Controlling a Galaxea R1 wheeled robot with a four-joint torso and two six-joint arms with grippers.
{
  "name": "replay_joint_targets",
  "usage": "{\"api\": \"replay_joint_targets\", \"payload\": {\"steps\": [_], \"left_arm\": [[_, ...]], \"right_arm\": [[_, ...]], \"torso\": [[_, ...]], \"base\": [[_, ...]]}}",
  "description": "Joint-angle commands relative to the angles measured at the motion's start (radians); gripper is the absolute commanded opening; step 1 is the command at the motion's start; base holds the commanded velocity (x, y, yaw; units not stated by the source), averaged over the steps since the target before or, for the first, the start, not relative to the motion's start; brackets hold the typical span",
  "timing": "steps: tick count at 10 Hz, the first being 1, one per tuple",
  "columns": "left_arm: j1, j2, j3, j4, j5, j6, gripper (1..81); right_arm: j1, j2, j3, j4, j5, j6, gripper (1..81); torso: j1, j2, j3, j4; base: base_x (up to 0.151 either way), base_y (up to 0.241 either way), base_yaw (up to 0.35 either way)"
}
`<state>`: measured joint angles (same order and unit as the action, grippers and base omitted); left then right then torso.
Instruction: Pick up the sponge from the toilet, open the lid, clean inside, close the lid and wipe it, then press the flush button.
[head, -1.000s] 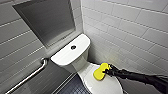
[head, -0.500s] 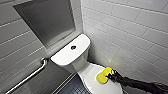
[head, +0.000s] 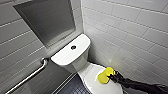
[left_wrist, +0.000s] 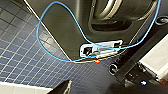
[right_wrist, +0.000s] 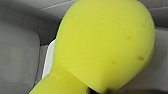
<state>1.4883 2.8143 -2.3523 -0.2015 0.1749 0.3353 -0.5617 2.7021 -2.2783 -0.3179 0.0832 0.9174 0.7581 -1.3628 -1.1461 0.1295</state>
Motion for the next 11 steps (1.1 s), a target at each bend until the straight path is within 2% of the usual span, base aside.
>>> {"api": "replay_joint_targets", "payload": {"steps": [1,4,8,10,11], "left_arm": [[0.03,-0.021,0.004,0.014,0.103,0.001,81.1],[0.03,-0.021,0.004,0.017,0.103,0.001,81.1],[0.024,-0.021,0.004,0.019,0.101,0.001,81.1],[0.014,-0.018,0.004,0.022,0.101,0.001,81.1],[0.011,-0.015,0.004,0.034,0.101,0.001,81.1]], "right_arm": [[-0.016,-0.291,0.358,-0.001,0.015,0.012,1.0],[-0.094,-0.364,0.404,0.0,0.07,0.014,1.0],[-0.229,-0.399,0.415,0.0,0.167,0.012,1.0],[-0.284,-0.445,0.481,-0.004,0.176,0.008,1.0],[-0.297,-0.46,0.516,-0.03,0.168,0.004,1.0]], "torso": [[0.0,0.0,0.0,0.0],[0.0,0.0,0.0,0.0],[0.0,0.0,0.0,0.0],[0.0,0.0,0.0,0.0],[0.0,0.0,0.0,0.0]], "base": [[0.0,0.0,0.0],[0.0,0.0,0.0],[0.0,0.0,0.0],[0.0,0.0,0.0],[0.0,0.0,0.0]]}}
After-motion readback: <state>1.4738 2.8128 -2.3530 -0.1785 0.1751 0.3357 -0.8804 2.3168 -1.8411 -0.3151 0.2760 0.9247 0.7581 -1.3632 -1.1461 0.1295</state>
